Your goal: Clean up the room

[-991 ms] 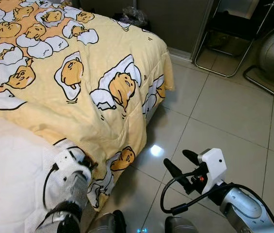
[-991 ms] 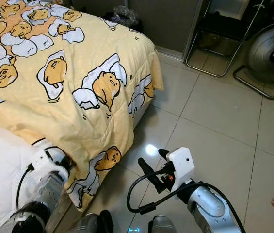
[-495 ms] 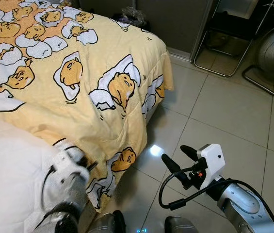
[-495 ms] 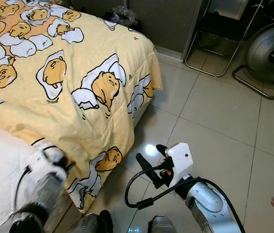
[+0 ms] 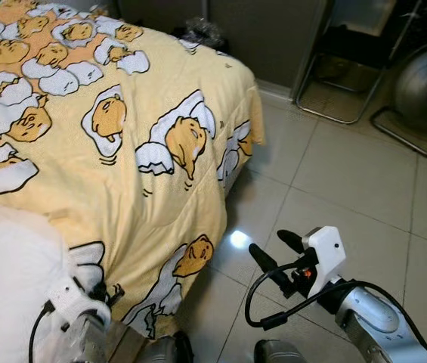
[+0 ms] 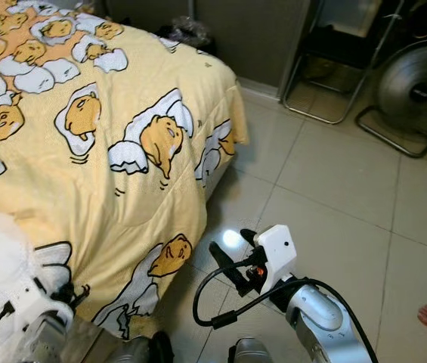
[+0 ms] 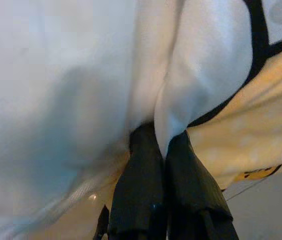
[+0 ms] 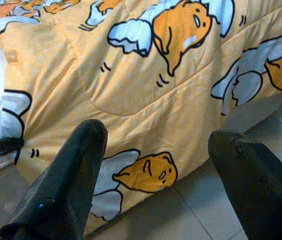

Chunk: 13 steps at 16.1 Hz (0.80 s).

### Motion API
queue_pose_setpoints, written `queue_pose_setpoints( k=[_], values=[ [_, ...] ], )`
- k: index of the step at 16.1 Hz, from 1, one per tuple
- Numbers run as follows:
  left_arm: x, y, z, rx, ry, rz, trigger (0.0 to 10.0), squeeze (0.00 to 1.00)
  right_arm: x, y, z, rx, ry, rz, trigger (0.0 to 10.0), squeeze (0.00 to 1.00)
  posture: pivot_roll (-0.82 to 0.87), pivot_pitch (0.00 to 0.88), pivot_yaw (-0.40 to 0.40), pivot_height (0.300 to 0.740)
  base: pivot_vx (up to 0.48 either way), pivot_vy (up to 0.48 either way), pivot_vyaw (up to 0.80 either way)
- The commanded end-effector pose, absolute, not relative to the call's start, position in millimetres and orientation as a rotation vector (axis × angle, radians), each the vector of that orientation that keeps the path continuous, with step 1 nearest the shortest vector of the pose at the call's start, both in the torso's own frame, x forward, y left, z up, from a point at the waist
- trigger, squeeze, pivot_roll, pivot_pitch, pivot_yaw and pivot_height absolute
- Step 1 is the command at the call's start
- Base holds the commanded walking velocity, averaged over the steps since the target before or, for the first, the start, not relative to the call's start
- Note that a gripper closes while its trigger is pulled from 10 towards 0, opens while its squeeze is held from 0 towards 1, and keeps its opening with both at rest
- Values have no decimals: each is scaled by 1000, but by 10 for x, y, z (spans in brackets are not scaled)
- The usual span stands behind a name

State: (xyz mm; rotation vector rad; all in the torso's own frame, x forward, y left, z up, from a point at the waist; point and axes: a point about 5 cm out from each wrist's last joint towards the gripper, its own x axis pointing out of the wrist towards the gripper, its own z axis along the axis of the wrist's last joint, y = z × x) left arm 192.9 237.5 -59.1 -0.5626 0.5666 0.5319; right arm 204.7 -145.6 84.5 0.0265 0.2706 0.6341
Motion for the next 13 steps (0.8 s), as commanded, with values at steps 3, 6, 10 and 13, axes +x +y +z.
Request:
queue_pose_setpoints(
  k=[3,6,10,13],
  values=[
    [1515,1988,-807,-660,726,491,0,0,2028,-1457,828,20,277,651,10000,0,-231,99,88,740,0,0,0],
    [1437,1856,-825,-758,789,441,0,0,2000,-1474,807,19,292,656,10000,0,-232,106,82,740,0,0,0],
    [1569,1793,-762,-662,793,359,0,0,2044,-1458,817,14,287,667,10000,0,-231,108,74,740,0,0,0],
    [1658,1874,-709,-491,791,342,10000,1000,2054,-1463,821,12,283,665,10000,0,-233,108,74,740,0,0,0]
  ],
)
